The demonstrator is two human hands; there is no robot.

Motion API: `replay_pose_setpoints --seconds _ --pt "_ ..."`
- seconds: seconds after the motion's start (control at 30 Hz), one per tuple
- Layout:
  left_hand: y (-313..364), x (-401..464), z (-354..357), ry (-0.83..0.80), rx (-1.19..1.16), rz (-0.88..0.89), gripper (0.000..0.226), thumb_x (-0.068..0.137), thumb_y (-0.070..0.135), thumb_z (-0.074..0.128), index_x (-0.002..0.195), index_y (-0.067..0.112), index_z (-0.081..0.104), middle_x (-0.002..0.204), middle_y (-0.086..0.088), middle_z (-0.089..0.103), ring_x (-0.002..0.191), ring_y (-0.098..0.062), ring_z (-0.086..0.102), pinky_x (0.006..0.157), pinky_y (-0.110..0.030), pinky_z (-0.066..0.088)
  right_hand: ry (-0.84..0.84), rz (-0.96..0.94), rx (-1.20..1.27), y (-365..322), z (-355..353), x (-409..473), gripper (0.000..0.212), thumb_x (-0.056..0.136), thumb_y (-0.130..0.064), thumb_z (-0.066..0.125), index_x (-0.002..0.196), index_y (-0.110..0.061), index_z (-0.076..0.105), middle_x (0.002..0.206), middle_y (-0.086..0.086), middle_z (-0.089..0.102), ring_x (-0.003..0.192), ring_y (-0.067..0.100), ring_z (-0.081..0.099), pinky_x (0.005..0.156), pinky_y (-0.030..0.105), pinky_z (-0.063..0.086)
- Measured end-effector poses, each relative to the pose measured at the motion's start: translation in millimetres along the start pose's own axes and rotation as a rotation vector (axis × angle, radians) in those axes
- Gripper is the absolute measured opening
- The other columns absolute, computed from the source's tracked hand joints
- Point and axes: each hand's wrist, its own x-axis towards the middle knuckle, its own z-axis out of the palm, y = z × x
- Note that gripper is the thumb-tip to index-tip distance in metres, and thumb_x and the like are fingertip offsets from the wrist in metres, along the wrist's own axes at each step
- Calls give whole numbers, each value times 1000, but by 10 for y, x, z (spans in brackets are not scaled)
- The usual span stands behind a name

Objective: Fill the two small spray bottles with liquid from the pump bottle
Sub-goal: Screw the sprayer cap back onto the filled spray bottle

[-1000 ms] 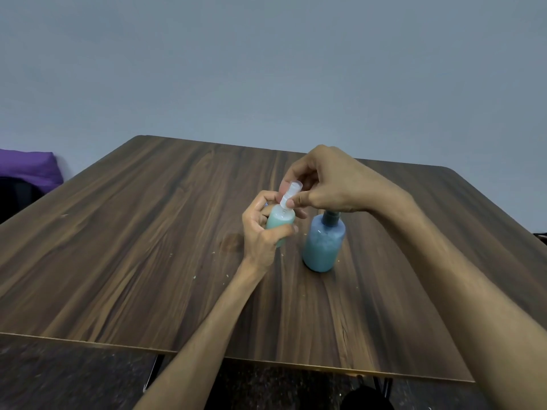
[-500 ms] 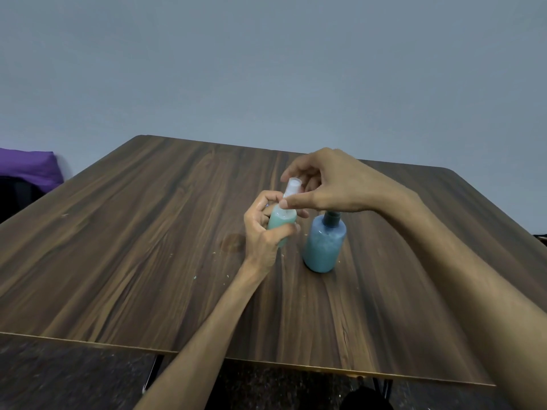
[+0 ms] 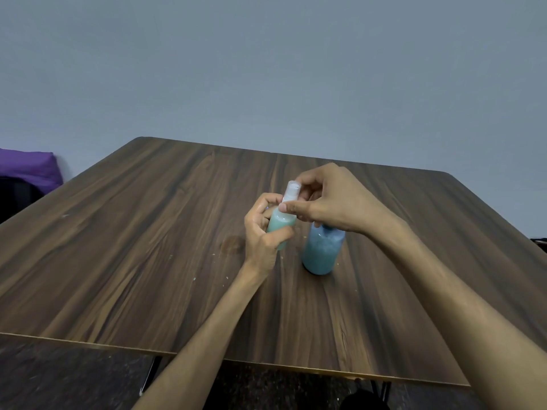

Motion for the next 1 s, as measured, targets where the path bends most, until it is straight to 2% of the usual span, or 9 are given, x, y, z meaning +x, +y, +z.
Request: replay_pose_setpoints --seconds 0.07,0.13,0.23,0.33,0.53,0.6,0.7,0.87,1.0 --pt "-22 1 6 -3 0 0 37 64 3 66 99 -1 57 72 -38 58 57 -61 48 47 -62 40 67 49 11 9 54 -26 28 82 -40 90 80 -16 77 70 4 75 65 22 74 69 49 64" --pt "-23 -4 12 -25 32 -8 39 63 4 66 100 -2 56 70 -36 60 55 -59 49 45 -61 41 71 66 14 18 66 -52 25 83 -36 90 79 -15 77 67 3 75 59 17 73 71 47 65" --pt "72 -65 19 -63 72 -26 35 62 -5 66 96 -2 57 63 -12 66 50 -33 56 47 -37 44 -24 16 40 23 8 -91 11 86 -22 88 82 -16 80 71 3 76 70 25 74 73 43 63" --pt "166 -164 -7 -136 63 -42 36 59 -12 64 93 -5 57 67 1 71 57 -14 65 54 -23 49 -145 -17 155 14 -68 -154 9 88 -6 83 92 -14 82 74 9 76 73 30 74 68 24 54" --pt "131 -260 -141 -179 17 -114 43 59 -13 62 102 -14 55 75 -21 71 68 -28 68 66 -33 52 -188 -47 187 23 54 -233 42 84 5 79 118 -20 76 88 6 79 79 27 78 83 33 64" --pt "111 -281 -175 -162 11 -103 41 59 -12 61 99 -12 56 75 -20 71 67 -29 66 64 -33 51 -117 26 249 27 133 -276 46 83 -9 88 124 -22 71 93 0 80 80 23 79 80 26 61" --pt "109 -292 -171 -171 34 -87 37 60 -12 61 97 -11 57 76 -22 72 70 -31 70 64 -33 53 62 120 271 -13 249 -326 35 81 -30 94 109 -21 75 85 -2 80 74 24 79 73 23 62" --pt "67 -303 -197 -178 36 -112 41 61 -12 60 102 -10 53 75 -25 72 71 -32 71 66 -32 55 52 53 239 39 288 -315 31 81 -8 91 107 -20 78 82 1 80 73 28 79 69 20 60" --pt "43 -293 -215 -167 42 -114 46 58 -10 60 103 -7 56 72 -21 71 72 -37 70 70 -39 55 -61 3 321 19 233 -308 36 84 8 84 113 -12 77 95 5 82 88 20 81 83 31 66"
